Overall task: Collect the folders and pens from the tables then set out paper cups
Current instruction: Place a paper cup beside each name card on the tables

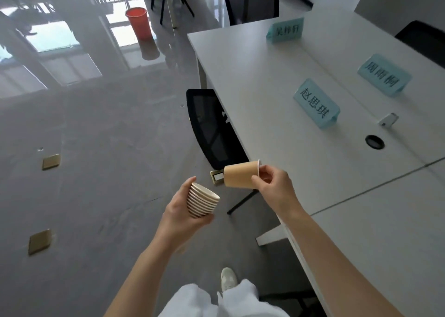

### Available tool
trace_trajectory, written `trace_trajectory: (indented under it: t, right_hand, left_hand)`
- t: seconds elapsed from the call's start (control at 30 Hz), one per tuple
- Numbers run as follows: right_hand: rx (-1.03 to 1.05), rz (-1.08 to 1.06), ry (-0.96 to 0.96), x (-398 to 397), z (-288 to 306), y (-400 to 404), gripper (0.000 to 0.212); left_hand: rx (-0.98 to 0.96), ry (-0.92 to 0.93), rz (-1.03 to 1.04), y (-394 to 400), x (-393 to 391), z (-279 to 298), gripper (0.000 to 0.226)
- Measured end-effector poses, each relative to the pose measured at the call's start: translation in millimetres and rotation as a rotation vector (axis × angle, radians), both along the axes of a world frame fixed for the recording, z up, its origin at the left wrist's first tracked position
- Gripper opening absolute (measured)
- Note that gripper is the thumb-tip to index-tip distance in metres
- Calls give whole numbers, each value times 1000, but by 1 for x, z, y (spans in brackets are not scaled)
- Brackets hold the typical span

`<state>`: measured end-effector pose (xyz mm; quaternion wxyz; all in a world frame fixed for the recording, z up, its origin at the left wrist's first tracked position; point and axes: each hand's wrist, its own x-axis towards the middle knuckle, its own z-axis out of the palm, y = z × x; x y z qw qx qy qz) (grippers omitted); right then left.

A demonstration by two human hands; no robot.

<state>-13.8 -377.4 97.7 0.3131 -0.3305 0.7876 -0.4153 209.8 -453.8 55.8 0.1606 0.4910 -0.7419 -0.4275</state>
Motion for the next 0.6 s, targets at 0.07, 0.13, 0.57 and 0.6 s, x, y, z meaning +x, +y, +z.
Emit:
trace_trajectory:
  t: [0.07, 0.13, 0.57, 0.6]
  right_hand:
    - [32, -17, 28, -11, -7, -22, 12]
    - [80, -35, 43, -20, -16, -41, 15]
    - [431, -236, 311, -82, -74, -145, 10]
    - [449, -235, 339, -87, -74, -150, 9]
  left_hand:
    - [12, 8, -4, -23, -9, -3, 97]
    - [30, 13, -23, -48, -16, -5, 96]
    - [42, 47, -240, -230, -62, 2, 92]
    - [50, 41, -252, -238, -66, 0, 93]
